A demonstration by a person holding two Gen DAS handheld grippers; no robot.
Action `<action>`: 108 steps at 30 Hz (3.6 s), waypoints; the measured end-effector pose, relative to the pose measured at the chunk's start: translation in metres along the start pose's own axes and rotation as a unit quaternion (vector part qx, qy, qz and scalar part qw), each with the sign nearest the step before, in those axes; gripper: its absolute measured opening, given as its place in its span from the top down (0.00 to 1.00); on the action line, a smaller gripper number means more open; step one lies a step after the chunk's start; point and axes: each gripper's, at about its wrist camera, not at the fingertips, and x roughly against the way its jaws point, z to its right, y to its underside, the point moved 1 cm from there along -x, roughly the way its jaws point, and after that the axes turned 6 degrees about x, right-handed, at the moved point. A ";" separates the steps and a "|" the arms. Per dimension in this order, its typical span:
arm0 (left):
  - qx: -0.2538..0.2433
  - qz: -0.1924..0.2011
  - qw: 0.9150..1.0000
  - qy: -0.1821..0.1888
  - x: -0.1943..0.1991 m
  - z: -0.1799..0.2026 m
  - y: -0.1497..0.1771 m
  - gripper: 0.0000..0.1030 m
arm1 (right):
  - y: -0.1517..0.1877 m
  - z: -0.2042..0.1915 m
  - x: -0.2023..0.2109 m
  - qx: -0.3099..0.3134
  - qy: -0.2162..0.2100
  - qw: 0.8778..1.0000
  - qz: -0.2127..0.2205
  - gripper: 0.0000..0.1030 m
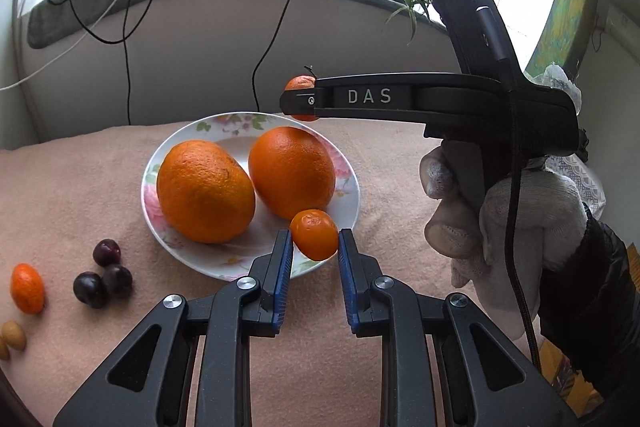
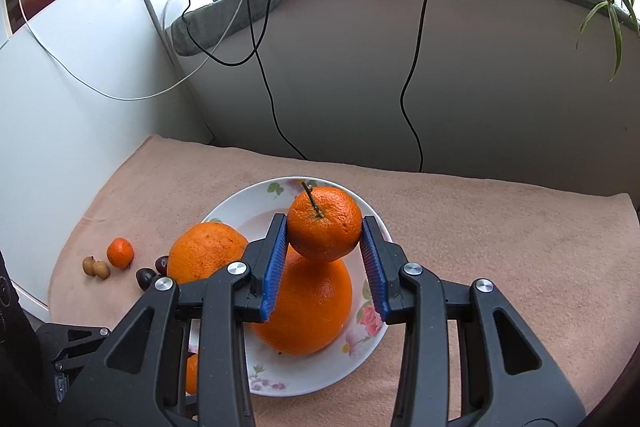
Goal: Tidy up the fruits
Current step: 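Carry both tangerines into the bowl and open both grippers, then move both grippers back toward the remaining fruits on the towel, then close the left gripper on a brown longan while the right gripper closes on a tangerine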
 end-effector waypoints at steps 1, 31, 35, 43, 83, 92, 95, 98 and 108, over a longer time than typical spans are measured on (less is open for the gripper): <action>0.000 -0.001 1.000 0.000 0.000 0.000 0.000 0.79 | 0.000 0.000 -0.001 0.000 0.000 1.000 -0.001 0.63; 0.004 0.013 1.000 -0.019 0.009 0.005 -0.002 0.28 | -0.001 0.002 0.019 -0.019 0.007 0.999 0.041 0.10; 0.008 0.009 1.000 -0.023 0.010 0.004 -0.001 0.26 | 0.000 0.000 0.024 -0.019 0.010 0.999 0.044 0.10; 0.021 0.014 0.999 -0.039 0.023 -0.001 0.002 0.21 | 0.002 -0.005 0.036 -0.025 0.007 0.998 0.054 0.10; 0.204 0.075 0.965 -0.148 0.131 -0.186 0.056 0.23 | -0.009 -0.163 -0.011 0.082 -0.114 0.990 0.004 0.10; 0.250 0.071 0.957 -0.130 0.134 -0.219 0.069 0.42 | -0.006 -0.198 -0.053 0.077 -0.170 0.981 -0.060 0.10; 0.250 0.066 0.957 -0.133 0.131 -0.225 0.070 0.50 | -0.004 -0.209 -0.067 0.079 -0.180 0.977 -0.084 0.18; 0.248 0.061 0.957 -0.135 0.128 -0.230 0.071 0.57 | -0.001 -0.219 -0.081 0.077 -0.187 0.974 -0.105 0.20; 0.259 0.049 0.955 -0.135 0.123 -0.244 0.077 0.61 | 0.008 -0.236 -0.122 0.062 -0.191 0.967 -0.156 0.41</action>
